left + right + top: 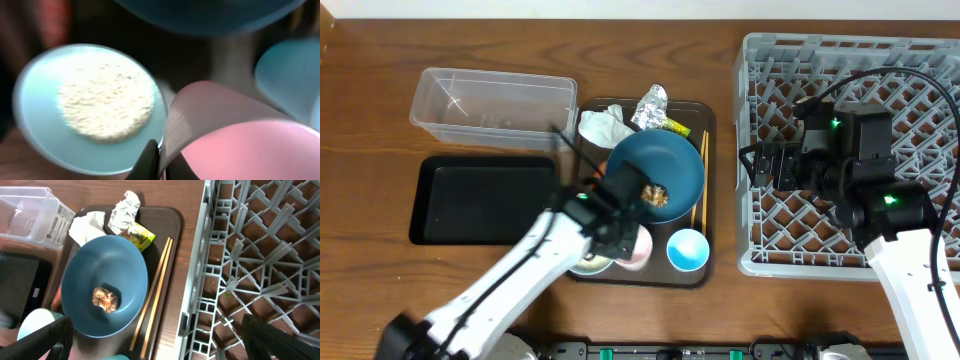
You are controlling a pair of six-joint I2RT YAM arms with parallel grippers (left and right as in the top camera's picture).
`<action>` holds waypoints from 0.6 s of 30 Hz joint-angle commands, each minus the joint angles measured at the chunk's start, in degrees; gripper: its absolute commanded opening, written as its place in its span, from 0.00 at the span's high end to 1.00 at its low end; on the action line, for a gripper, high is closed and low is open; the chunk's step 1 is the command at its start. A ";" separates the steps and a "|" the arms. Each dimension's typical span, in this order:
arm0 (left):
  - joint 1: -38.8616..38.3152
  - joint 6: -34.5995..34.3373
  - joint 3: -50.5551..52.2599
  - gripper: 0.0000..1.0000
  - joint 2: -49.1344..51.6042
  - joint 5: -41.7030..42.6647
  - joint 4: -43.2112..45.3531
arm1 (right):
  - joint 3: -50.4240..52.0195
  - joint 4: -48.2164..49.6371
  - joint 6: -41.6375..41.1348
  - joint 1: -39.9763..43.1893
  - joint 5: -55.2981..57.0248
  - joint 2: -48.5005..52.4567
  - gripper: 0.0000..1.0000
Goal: Sort waste into correct bins and load items into the dishwasher rack
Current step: 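Reach left gripper to the pink cup and grasp it, then lift pink cup and hand it from left gripper to right gripper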
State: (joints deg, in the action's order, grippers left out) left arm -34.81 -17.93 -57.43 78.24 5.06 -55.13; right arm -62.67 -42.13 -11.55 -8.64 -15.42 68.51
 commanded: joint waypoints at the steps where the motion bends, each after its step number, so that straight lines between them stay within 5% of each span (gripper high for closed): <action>1: 4.87 2.08 -2.97 0.94 -5.75 0.09 -0.50 | -0.96 1.01 -0.59 0.37 -1.51 0.02 0.01; 6: 16.37 3.32 -2.97 0.94 -11.26 10.47 2.62 | -0.96 5.22 -0.37 0.35 -10.47 0.02 0.04; 13: 35.47 6.12 -2.93 0.93 -9.84 46.07 9.73 | -0.96 13.14 -0.39 -2.80 -24.61 0.04 0.13; 18: 39.47 6.78 -2.93 0.94 -6.97 65.59 12.15 | -0.96 17.66 0.92 -8.92 -29.16 0.09 0.14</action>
State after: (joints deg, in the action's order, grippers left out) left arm 3.64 -12.84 -59.20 70.02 51.75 -43.53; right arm -62.74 -25.56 -11.60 -14.59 -38.26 68.51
